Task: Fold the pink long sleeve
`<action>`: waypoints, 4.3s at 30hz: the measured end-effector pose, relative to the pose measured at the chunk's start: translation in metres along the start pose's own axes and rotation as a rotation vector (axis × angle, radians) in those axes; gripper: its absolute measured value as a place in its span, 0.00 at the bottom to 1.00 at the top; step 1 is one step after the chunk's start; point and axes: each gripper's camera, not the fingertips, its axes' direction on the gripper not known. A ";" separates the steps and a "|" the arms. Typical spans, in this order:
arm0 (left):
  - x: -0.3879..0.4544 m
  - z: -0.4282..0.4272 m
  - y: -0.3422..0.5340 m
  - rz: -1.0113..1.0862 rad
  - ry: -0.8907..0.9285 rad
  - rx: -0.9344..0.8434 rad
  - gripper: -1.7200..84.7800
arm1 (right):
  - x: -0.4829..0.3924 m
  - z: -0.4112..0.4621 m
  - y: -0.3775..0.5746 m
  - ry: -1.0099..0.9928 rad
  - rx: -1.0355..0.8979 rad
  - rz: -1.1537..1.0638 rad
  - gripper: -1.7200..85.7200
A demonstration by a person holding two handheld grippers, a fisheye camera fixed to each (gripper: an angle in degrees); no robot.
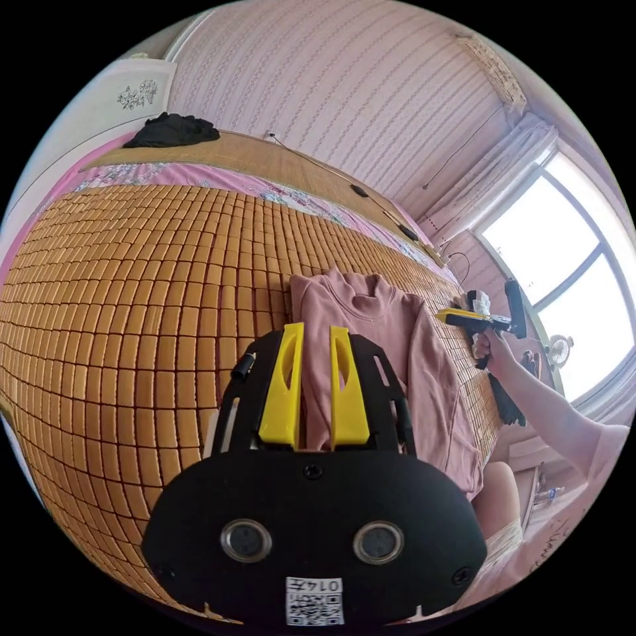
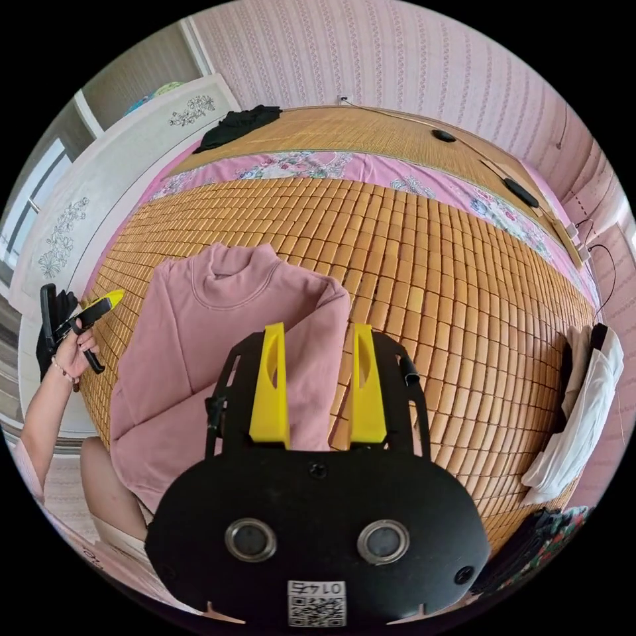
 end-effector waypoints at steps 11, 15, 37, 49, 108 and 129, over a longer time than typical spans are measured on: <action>-0.016 0.039 -0.041 -0.078 -0.005 -0.215 0.03 | 0.104 -0.032 0.005 -0.268 0.087 0.188 0.04; 0.010 -0.001 -0.037 0.028 0.070 -0.088 0.02 | 0.103 -0.088 0.040 -0.287 0.198 0.056 0.04; 0.081 -0.137 0.281 0.010 0.083 -0.195 0.10 | 0.013 -0.083 0.373 -0.345 -0.093 0.123 0.19; 0.169 -0.057 0.305 0.303 -0.184 -0.396 0.04 | -0.036 -0.057 0.331 -0.153 -0.180 0.110 0.05; 0.382 0.127 0.426 0.965 -0.007 -0.380 0.01 | -0.503 0.246 -0.170 0.297 -0.852 -0.714 0.01; 0.384 0.198 0.368 1.058 -0.141 -0.467 0.01 | -0.483 0.296 -0.191 0.191 -0.918 -0.692 0.01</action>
